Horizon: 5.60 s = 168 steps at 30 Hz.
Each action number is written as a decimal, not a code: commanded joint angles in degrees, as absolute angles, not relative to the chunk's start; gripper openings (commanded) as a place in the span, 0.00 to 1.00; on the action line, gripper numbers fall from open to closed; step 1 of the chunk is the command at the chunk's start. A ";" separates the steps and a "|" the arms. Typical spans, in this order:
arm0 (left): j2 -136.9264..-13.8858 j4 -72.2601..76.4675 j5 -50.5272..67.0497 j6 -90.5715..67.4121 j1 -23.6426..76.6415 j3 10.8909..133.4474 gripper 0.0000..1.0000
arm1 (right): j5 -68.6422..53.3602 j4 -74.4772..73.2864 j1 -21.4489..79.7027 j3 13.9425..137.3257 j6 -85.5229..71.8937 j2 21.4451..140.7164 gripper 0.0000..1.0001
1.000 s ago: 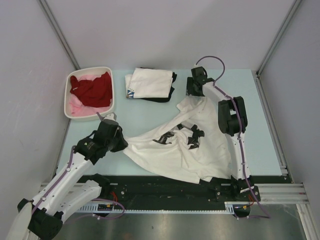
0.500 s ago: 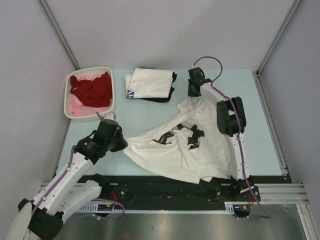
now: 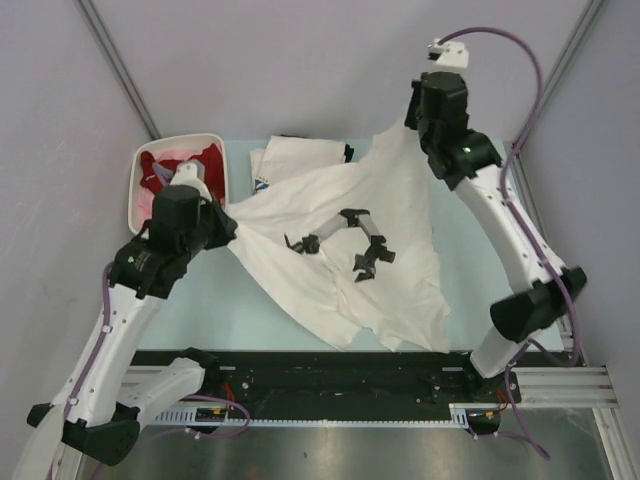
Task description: Fold and stack the t-shirts
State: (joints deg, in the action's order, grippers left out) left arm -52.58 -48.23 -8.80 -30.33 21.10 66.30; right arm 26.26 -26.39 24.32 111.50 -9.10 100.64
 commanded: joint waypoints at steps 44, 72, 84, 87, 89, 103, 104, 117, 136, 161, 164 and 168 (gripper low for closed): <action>-42.81 -18.31 10.03 -24.16 19.86 74.61 0.00 | -0.10 -16.80 8.61 98.38 -17.14 57.39 0.00; -83.03 -8.61 -9.76 -37.61 15.91 58.70 0.00 | 15.38 7.91 3.16 79.87 -19.25 100.36 0.00; -96.84 -10.81 -6.42 -37.09 12.13 73.21 0.00 | 16.44 2.90 3.25 96.94 -17.06 113.63 0.00; -99.04 -10.63 -6.94 -37.09 11.52 74.44 0.00 | 16.87 2.99 3.34 100.19 -16.61 115.66 0.00; -100.28 -10.46 -7.21 -37.09 10.90 75.67 0.00 | 17.05 2.64 3.34 102.12 -16.35 117.94 0.00; -108.72 -7.56 -8.26 -34.28 7.74 85.86 0.86 | 18.72 -2.46 4.30 117.77 -17.14 130.78 1.00; -108.81 -7.56 -8.87 -34.28 7.73 86.22 0.98 | 19.68 -2.11 4.48 117.69 -17.14 130.78 1.00; -80.82 -20.55 -8.09 -37.00 9.31 71.57 1.00 | 24.43 -9.02 9.31 91.61 -14.59 99.07 1.00; -55.29 -36.56 -0.53 -37.79 19.51 40.45 1.00 | 16.71 -48.52 34.97 58.11 -35.39 62.60 1.00; -63.71 -29.97 -4.66 -42.45 19.60 32.61 0.97 | 25.58 -39.90 32.43 41.22 -49.66 70.13 1.00; -65.91 -29.97 -4.92 -42.19 19.60 33.13 0.97 | 26.01 -39.03 32.43 40.52 -49.48 71.54 1.00; -68.99 -29.18 -4.83 -41.92 19.60 33.57 0.97 | 26.46 -37.62 31.99 39.64 -49.75 73.74 1.00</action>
